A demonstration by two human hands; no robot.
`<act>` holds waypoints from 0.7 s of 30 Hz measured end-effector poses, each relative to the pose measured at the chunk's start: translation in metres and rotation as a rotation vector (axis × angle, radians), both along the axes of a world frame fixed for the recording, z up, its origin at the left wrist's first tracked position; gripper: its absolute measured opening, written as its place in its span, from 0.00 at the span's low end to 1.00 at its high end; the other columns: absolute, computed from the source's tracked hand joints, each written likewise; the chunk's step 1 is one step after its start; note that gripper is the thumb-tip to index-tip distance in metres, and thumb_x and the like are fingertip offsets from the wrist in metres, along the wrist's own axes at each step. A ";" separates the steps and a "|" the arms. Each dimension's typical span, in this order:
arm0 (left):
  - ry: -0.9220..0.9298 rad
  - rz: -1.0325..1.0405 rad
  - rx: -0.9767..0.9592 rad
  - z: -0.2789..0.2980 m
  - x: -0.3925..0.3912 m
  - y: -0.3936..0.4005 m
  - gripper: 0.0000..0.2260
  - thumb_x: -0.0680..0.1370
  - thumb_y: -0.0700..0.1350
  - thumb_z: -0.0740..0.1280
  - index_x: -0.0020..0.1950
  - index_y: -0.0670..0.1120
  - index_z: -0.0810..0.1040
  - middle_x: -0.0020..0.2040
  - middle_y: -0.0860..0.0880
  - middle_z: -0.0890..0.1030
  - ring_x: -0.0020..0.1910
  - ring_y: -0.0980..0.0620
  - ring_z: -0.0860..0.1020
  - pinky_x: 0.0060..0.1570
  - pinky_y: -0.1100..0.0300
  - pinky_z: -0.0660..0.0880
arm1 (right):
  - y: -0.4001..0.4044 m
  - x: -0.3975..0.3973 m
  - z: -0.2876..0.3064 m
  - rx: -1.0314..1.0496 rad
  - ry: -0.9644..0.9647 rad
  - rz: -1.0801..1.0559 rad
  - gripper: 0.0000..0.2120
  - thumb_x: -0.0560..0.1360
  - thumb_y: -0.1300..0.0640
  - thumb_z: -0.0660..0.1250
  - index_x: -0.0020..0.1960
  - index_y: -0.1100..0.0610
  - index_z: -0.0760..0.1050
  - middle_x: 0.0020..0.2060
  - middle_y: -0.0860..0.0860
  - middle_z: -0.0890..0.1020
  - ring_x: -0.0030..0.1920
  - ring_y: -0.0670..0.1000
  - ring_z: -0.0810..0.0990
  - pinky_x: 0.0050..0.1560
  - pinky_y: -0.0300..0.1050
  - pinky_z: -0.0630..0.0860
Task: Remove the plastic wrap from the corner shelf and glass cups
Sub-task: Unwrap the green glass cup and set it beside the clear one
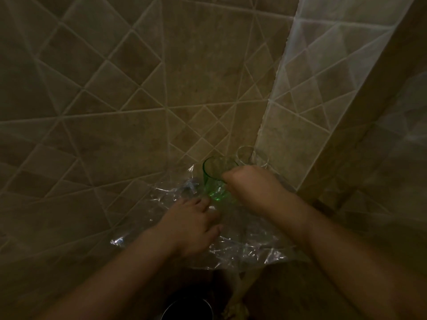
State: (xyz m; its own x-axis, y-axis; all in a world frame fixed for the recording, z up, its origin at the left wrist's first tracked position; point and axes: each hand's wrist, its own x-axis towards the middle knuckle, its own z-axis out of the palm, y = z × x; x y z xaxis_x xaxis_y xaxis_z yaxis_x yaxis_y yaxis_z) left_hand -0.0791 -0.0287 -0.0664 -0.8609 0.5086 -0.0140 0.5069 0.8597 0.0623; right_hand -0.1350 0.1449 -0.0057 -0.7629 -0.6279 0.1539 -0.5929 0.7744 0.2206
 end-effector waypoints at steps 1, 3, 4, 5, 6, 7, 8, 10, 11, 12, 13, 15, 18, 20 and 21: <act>-0.005 0.001 -0.016 0.000 0.001 0.000 0.25 0.78 0.62 0.46 0.71 0.57 0.66 0.69 0.45 0.71 0.69 0.45 0.65 0.68 0.48 0.61 | -0.001 0.000 0.000 0.018 0.011 0.001 0.02 0.73 0.62 0.63 0.44 0.56 0.72 0.41 0.56 0.81 0.42 0.61 0.81 0.35 0.50 0.74; -0.017 0.006 -0.041 0.001 0.002 0.001 0.26 0.78 0.63 0.46 0.73 0.58 0.65 0.75 0.44 0.66 0.73 0.45 0.62 0.70 0.48 0.58 | -0.001 0.000 -0.001 0.038 0.025 0.006 0.04 0.71 0.65 0.63 0.44 0.57 0.72 0.40 0.57 0.81 0.41 0.62 0.81 0.33 0.49 0.71; -0.028 0.013 -0.044 0.001 0.003 0.002 0.26 0.78 0.64 0.46 0.73 0.58 0.64 0.76 0.44 0.63 0.74 0.45 0.60 0.71 0.47 0.56 | -0.002 0.000 -0.001 0.043 0.028 0.005 0.05 0.71 0.65 0.63 0.44 0.57 0.72 0.40 0.57 0.81 0.41 0.62 0.81 0.33 0.49 0.71; -0.036 0.019 -0.045 0.002 0.005 0.002 0.26 0.78 0.64 0.46 0.74 0.58 0.63 0.77 0.44 0.61 0.75 0.45 0.58 0.71 0.47 0.55 | -0.002 0.000 -0.001 0.045 0.030 0.003 0.05 0.71 0.65 0.63 0.45 0.57 0.72 0.40 0.57 0.81 0.41 0.62 0.81 0.33 0.49 0.71; -0.035 0.021 -0.048 0.002 0.006 0.002 0.26 0.78 0.64 0.46 0.74 0.58 0.63 0.77 0.44 0.61 0.75 0.46 0.58 0.71 0.47 0.55 | -0.003 0.000 -0.001 0.049 0.028 -0.001 0.05 0.72 0.66 0.63 0.45 0.57 0.72 0.40 0.57 0.81 0.41 0.61 0.81 0.34 0.49 0.73; -0.029 0.018 -0.052 0.003 0.007 0.002 0.26 0.78 0.65 0.46 0.74 0.58 0.63 0.77 0.45 0.61 0.75 0.46 0.58 0.71 0.48 0.55 | -0.004 -0.001 -0.001 0.051 0.025 -0.002 0.05 0.72 0.66 0.63 0.45 0.57 0.72 0.40 0.57 0.81 0.41 0.61 0.81 0.34 0.50 0.73; -0.026 0.013 -0.058 0.003 0.009 0.002 0.26 0.78 0.65 0.46 0.73 0.58 0.64 0.77 0.45 0.61 0.75 0.46 0.59 0.71 0.48 0.55 | -0.004 -0.002 -0.001 0.051 0.022 -0.003 0.06 0.72 0.66 0.63 0.45 0.58 0.72 0.40 0.57 0.80 0.41 0.61 0.81 0.34 0.49 0.73; -0.035 0.006 -0.059 0.004 0.012 0.002 0.27 0.78 0.65 0.46 0.73 0.57 0.65 0.77 0.45 0.62 0.75 0.45 0.60 0.70 0.48 0.55 | -0.004 -0.006 -0.002 0.053 0.018 -0.007 0.05 0.72 0.66 0.63 0.45 0.58 0.72 0.41 0.57 0.81 0.42 0.61 0.81 0.34 0.48 0.70; -0.037 0.001 -0.056 0.004 0.015 0.002 0.28 0.77 0.66 0.46 0.72 0.57 0.66 0.77 0.45 0.62 0.74 0.45 0.60 0.69 0.48 0.56 | -0.004 -0.008 -0.002 0.056 0.018 -0.010 0.04 0.73 0.65 0.64 0.46 0.57 0.73 0.41 0.57 0.81 0.42 0.61 0.81 0.34 0.48 0.70; -0.033 -0.004 -0.057 0.004 0.016 0.002 0.29 0.76 0.67 0.46 0.72 0.57 0.66 0.76 0.45 0.64 0.74 0.45 0.62 0.69 0.48 0.57 | -0.003 -0.010 -0.003 0.055 0.016 -0.013 0.04 0.74 0.64 0.64 0.46 0.57 0.73 0.42 0.57 0.81 0.43 0.61 0.81 0.34 0.48 0.70; -0.027 -0.008 -0.063 0.004 0.018 0.002 0.30 0.75 0.68 0.45 0.71 0.57 0.67 0.75 0.45 0.65 0.73 0.44 0.63 0.68 0.48 0.58 | -0.002 -0.012 -0.004 0.050 0.008 -0.016 0.03 0.74 0.63 0.64 0.46 0.57 0.73 0.42 0.57 0.81 0.43 0.61 0.81 0.34 0.48 0.70; -0.020 -0.002 -0.065 0.004 0.021 0.002 0.32 0.73 0.70 0.45 0.71 0.57 0.66 0.75 0.45 0.66 0.73 0.44 0.63 0.69 0.48 0.58 | -0.001 -0.016 -0.004 0.042 -0.023 -0.022 0.02 0.75 0.62 0.63 0.46 0.56 0.72 0.41 0.57 0.81 0.43 0.61 0.81 0.35 0.49 0.74; -0.011 0.016 -0.059 0.005 0.024 0.002 0.32 0.74 0.69 0.49 0.74 0.55 0.61 0.78 0.42 0.58 0.76 0.44 0.56 0.73 0.47 0.51 | 0.001 -0.021 0.000 0.036 -0.064 -0.034 0.02 0.75 0.59 0.62 0.47 0.55 0.72 0.41 0.58 0.81 0.43 0.62 0.81 0.37 0.51 0.75; 0.036 0.014 0.008 0.007 0.031 0.003 0.33 0.75 0.68 0.50 0.76 0.52 0.58 0.79 0.42 0.54 0.77 0.45 0.50 0.74 0.48 0.46 | 0.002 -0.022 0.003 0.046 -0.077 -0.041 0.04 0.75 0.58 0.62 0.49 0.55 0.74 0.42 0.58 0.82 0.44 0.62 0.81 0.38 0.50 0.75; 0.068 0.001 0.060 0.007 0.038 0.003 0.34 0.75 0.68 0.50 0.76 0.50 0.58 0.79 0.43 0.55 0.77 0.46 0.51 0.73 0.50 0.44 | 0.001 -0.021 0.004 0.058 -0.084 -0.042 0.05 0.75 0.58 0.62 0.50 0.55 0.74 0.43 0.58 0.82 0.45 0.62 0.81 0.39 0.51 0.76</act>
